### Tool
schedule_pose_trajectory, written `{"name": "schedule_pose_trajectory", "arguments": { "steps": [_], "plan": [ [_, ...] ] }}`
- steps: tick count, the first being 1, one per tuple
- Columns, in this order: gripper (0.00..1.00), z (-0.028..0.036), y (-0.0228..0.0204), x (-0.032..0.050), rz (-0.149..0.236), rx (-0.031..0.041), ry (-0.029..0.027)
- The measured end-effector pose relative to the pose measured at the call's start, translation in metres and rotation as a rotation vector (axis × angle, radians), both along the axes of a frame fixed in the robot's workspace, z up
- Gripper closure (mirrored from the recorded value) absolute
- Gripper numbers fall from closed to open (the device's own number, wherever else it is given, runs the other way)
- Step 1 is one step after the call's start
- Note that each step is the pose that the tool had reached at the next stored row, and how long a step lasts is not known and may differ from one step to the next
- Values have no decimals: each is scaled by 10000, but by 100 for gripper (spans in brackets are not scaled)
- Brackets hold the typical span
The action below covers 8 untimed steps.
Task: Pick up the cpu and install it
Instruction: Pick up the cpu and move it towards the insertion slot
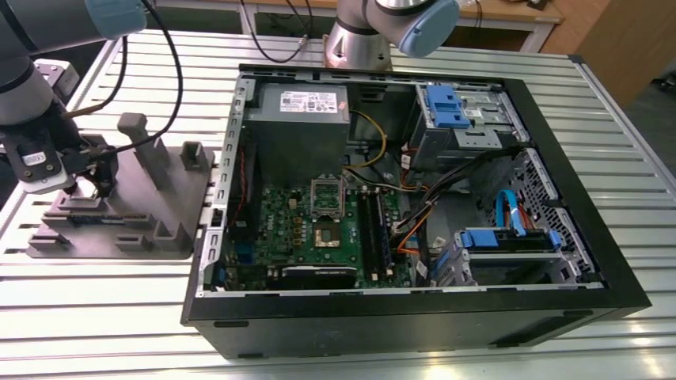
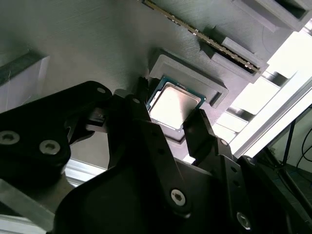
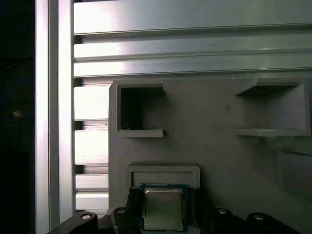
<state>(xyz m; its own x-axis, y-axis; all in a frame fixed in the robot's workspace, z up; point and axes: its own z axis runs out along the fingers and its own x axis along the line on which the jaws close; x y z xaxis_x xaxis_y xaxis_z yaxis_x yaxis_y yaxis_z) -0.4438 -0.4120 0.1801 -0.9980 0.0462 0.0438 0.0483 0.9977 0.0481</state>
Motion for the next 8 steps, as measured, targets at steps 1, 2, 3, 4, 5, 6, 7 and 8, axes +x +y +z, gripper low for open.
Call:
{"name": "schedule_pose_trajectory", "arguments": {
  "steps": [1, 2, 3, 4, 5, 6, 7, 8],
  "plan": [
    [45, 0, 0, 0, 0, 0, 0],
    [45, 0, 0, 0, 0, 0, 1],
    [53, 0, 0, 0, 1, 0, 1],
    [53, 0, 0, 0, 1, 0, 1],
    [53, 0, 0, 0, 1, 0, 1],
    [53, 0, 0, 0, 1, 0, 0],
    [53, 0, 0, 0, 1, 0, 0],
    [53, 0, 0, 0, 1, 0, 0]
  ]
}}
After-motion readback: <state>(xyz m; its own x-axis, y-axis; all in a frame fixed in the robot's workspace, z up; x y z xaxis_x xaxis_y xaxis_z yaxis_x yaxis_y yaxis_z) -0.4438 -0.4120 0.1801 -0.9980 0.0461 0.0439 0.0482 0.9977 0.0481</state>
